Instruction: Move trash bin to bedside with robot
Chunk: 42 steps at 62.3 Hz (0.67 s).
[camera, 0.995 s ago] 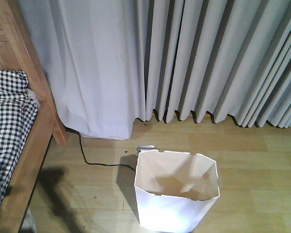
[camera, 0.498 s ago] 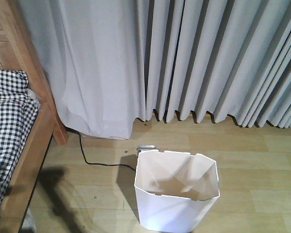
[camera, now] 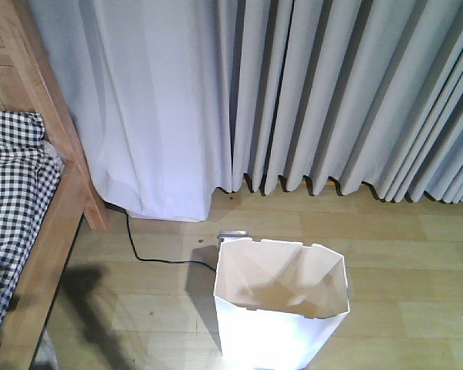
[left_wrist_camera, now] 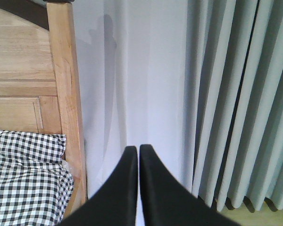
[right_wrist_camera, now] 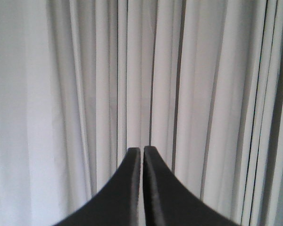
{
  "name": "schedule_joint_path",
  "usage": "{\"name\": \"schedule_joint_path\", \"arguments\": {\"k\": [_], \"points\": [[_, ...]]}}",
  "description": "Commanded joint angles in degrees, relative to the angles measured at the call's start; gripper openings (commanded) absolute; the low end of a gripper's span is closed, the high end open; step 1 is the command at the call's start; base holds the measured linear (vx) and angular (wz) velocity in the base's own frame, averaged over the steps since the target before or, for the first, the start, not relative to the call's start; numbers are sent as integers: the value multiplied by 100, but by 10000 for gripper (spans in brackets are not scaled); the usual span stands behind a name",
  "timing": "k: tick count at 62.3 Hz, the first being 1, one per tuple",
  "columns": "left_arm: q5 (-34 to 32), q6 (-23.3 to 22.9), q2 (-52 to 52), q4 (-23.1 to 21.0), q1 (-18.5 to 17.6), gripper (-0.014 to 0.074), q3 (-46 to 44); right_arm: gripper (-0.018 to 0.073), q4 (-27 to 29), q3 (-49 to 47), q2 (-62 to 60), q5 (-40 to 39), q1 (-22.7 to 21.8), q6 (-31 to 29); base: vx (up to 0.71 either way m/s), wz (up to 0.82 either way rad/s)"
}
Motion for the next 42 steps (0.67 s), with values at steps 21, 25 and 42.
{"name": "schedule_joint_path", "arguments": {"k": [21, 25, 42], "points": [[-446, -52, -57, -22, -31, -6, 158, -11, -83, 106, -79, -391, 10, -14, 0, 0], [-446, -52, -57, -22, -31, -6, 158, -11, -83, 106, -79, -391, 10, -14, 0, 0], [-446, -52, -57, -22, -31, -6, 158, -11, -83, 106, -79, -391, 10, -14, 0, 0]]}}
